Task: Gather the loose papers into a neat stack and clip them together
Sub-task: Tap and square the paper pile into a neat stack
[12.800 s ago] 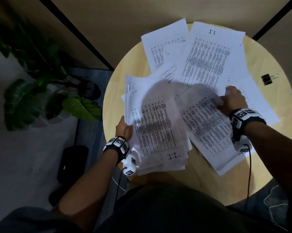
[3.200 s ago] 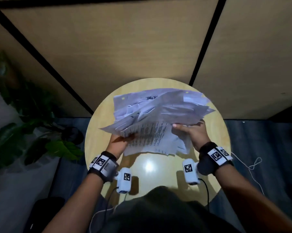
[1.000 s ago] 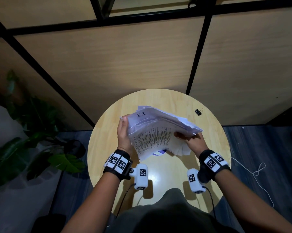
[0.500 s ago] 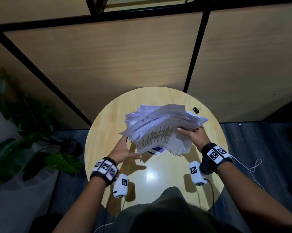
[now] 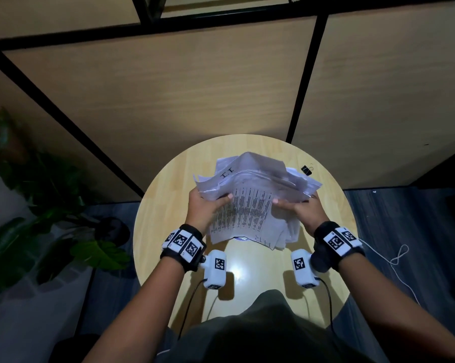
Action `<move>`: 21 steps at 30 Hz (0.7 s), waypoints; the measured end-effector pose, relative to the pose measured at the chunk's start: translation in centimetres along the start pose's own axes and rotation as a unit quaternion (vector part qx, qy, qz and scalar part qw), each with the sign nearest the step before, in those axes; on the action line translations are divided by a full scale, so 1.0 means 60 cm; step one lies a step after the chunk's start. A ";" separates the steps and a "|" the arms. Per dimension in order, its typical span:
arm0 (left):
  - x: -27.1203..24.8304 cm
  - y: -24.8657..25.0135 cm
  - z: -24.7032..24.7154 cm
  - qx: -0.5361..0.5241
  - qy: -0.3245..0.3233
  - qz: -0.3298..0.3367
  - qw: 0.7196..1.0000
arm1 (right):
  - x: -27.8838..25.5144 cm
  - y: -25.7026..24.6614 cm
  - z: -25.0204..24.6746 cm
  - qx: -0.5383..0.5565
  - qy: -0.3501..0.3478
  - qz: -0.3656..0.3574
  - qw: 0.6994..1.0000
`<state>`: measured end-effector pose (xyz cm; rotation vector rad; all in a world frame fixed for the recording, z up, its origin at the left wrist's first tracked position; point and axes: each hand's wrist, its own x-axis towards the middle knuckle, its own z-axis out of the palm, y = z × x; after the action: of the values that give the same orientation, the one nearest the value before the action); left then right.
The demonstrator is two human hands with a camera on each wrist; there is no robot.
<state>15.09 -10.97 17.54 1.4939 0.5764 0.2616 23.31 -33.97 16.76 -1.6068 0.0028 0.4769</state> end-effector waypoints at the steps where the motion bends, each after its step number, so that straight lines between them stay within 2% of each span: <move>1: -0.004 0.003 -0.003 -0.017 0.015 0.007 1.000 | -0.007 -0.004 -0.001 0.006 -0.002 -0.013 1.000; 3: -0.014 0.006 -0.011 -0.026 0.028 0.024 0.999 | -0.024 -0.010 -0.002 0.006 -0.009 -0.030 0.999; 6: -0.030 0.000 -0.015 -0.021 0.006 0.022 1.000 | -0.048 -0.013 0.003 0.010 -0.011 -0.042 0.999; 10: -0.030 -0.009 -0.012 -0.010 -0.005 0.022 1.000 | -0.067 -0.047 0.024 0.064 0.033 -0.085 0.994; 12: -0.025 -0.014 -0.014 0.005 -0.010 0.022 1.000 | -0.064 -0.062 0.031 0.051 0.064 -0.093 0.992; 17: -0.025 -0.022 -0.017 0.026 -0.047 0.018 0.998 | -0.051 -0.094 0.044 0.019 0.114 -0.074 0.991; 21: -0.028 -0.024 -0.012 0.015 -0.047 0.022 0.999 | -0.051 -0.105 0.056 0.016 0.135 -0.069 0.988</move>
<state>13.05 -11.28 16.47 1.5409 0.4751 0.2172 21.34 -30.97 23.64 -1.6175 0.1026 0.1487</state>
